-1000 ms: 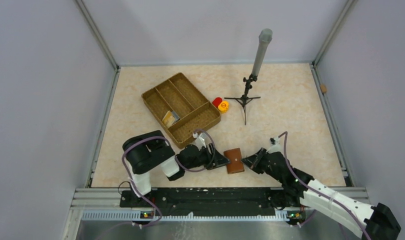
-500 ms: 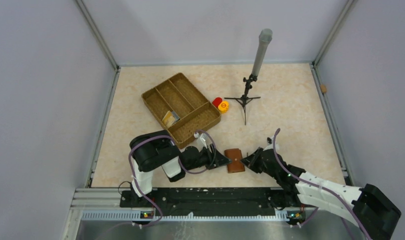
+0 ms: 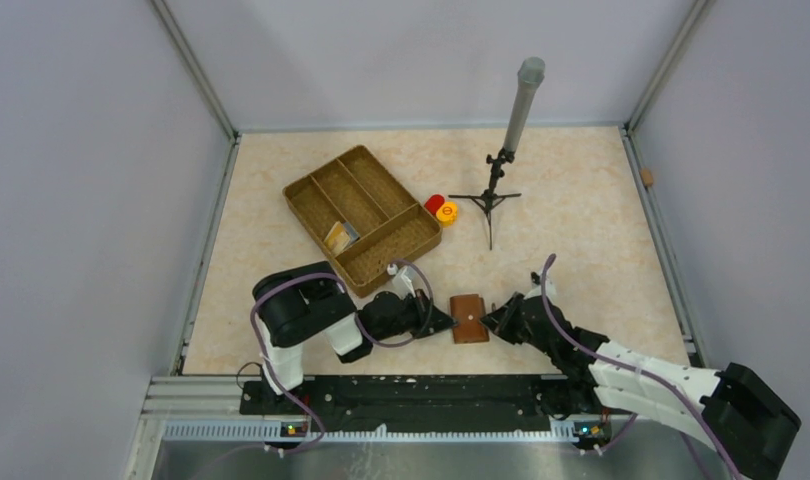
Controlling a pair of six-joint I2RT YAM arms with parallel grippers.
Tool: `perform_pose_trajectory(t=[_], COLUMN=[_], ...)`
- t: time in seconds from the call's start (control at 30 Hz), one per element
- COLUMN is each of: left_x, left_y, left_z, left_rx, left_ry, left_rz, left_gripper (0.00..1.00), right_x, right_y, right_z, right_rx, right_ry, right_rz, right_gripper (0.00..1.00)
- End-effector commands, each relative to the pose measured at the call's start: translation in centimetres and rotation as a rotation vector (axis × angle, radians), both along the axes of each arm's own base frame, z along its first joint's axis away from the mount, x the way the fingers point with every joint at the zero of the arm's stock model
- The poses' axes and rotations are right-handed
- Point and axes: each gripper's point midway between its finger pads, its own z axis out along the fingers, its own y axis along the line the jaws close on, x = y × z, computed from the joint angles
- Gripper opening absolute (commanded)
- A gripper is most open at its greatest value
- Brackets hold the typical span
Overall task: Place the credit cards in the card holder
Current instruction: Close the card holder at the center of the board.
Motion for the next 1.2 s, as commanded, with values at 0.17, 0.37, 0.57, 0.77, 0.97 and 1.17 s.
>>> perform_pose_trajectory(t=[0.17,0.37,0.57,0.77,0.97,1.17], left_x=[-0.1,0.1,0.6,0.3,-0.1,-0.5], left_y=[-0.2,1.0,2.6,3.3,3.9,4.1], left_z=[5.2,8.4,10.6,12.4,14.2,14.9], left_rx=[-0.043,-0.065,-0.055,-0.065,-0.101,-0.111], left_ry=[-0.190,-0.276,-0.318,-0.345,-0.380,-0.393], left_rz=[-0.023,0.007,0.068,0.073,0.072,0.057], left_gripper=[0.00,0.00,0.00,0.00,0.00,0.00], right_x=[-0.7,-1.6,-2.6,-3.3,-2.7,-2.2], right_y=[-0.3,0.4,1.2,3.3,3.8,5.1], right_z=[5.2,9.6,11.1,12.2,10.8,13.3], right_rx=[-0.088,0.030,0.146,0.240,0.227,0.321], right_ry=[-0.133,-0.268,-0.335,-0.370,-0.308,-0.385], right_rz=[0.149,0.217,0.270,0.360,0.334,0.356], right_gripper=[0.49,0.76,0.81,0.81,0.81,0.81])
